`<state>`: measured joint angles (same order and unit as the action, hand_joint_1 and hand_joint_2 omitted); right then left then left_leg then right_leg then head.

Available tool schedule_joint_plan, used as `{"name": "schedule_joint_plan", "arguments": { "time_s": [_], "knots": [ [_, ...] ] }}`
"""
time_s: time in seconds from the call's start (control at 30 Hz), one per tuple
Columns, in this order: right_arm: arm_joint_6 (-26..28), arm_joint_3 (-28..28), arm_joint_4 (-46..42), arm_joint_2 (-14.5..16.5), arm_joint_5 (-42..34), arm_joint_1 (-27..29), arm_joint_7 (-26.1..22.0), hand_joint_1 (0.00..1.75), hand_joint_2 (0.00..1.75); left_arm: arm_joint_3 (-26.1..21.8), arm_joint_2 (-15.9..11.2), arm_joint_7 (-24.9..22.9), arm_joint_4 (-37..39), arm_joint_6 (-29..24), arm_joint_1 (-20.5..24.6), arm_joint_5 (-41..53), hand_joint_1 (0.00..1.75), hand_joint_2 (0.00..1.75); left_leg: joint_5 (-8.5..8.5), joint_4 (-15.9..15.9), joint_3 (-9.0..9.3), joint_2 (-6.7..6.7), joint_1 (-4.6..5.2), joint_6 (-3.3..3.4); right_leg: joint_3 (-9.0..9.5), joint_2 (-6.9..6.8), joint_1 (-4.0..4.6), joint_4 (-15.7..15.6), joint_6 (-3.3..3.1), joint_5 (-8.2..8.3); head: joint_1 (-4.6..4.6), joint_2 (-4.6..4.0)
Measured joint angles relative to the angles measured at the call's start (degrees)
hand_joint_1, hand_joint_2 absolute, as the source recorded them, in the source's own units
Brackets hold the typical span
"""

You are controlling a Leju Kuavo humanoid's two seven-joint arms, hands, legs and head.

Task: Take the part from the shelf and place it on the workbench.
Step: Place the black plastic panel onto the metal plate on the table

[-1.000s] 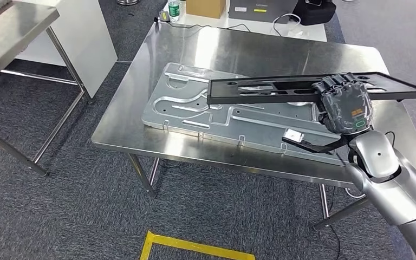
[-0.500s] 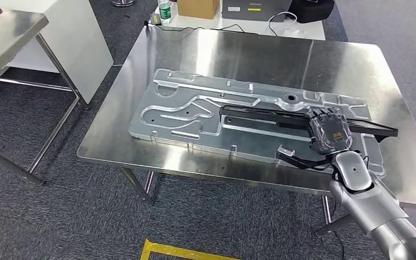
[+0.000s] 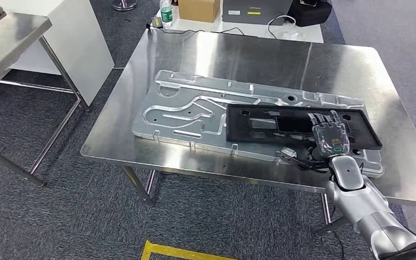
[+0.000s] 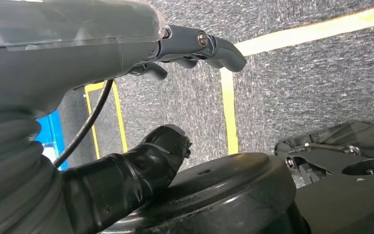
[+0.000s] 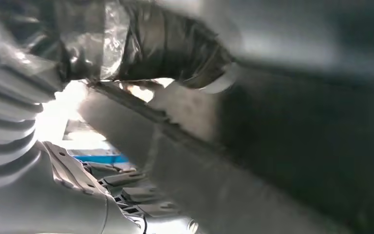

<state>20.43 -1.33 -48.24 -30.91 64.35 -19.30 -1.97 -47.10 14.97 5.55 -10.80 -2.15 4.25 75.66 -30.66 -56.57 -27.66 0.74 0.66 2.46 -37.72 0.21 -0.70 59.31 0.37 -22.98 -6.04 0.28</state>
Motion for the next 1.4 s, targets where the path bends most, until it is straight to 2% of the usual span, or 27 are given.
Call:
{"name": "schedule_joint_plan", "arguments": {
  "time_s": [0.27, 1.03, 1.17, 1.4],
  "knots": [
    [0.4, 0.2, 5.3, 1.0, 0.1, -2.6, -0.2, 0.0, 0.0, 0.0, -0.2, 0.0, 0.0, -0.1, -0.1, -0.5, 0.0, 1.75, -0.04, -0.1, 0.05, -0.16, 0.1, -0.01, 0.11, 0.12, -0.03, 0.0, 0.07, 0.04, 0.0, 0.0],
    [0.0, 0.2, 7.1, 1.6, -0.4, -2.9, -0.7, 0.0, 0.0, 0.0, -0.2, 0.1, 0.0, -0.1, -0.1, -0.7, 0.0, 1.75, -0.05, -0.2, 0.05, -0.16, 0.14, 0.01, 0.14, 0.1, -0.07, 0.0, 0.13, 0.08, 0.01, 0.0],
    [-0.3, -0.2, 4.0, 2.0, -0.3, -1.5, -0.9, 0.0, 0.0, 0.0, -0.2, 0.1, 0.0, -0.2, -0.1, -1.1, 0.0, 0.0, -0.05, -0.2, 0.05, -0.16, 0.14, 0.01, 0.14, 0.1, -0.07, 0.0, 0.13, 0.08, 0.0, 0.0],
    [-1.9, -2.8, -11.6, 3.7, -1.3, 3.7, -1.9, 0.0, 0.0, -0.4, -0.2, 0.2, 0.0, -0.4, -0.2, -1.8, 0.0, 0.0, -0.05, -0.2, 0.05, -0.16, 0.12, 0.01, 0.14, 0.1, -0.05, 0.0, 0.12, 0.08, 0.0, 0.0]
  ]
}}
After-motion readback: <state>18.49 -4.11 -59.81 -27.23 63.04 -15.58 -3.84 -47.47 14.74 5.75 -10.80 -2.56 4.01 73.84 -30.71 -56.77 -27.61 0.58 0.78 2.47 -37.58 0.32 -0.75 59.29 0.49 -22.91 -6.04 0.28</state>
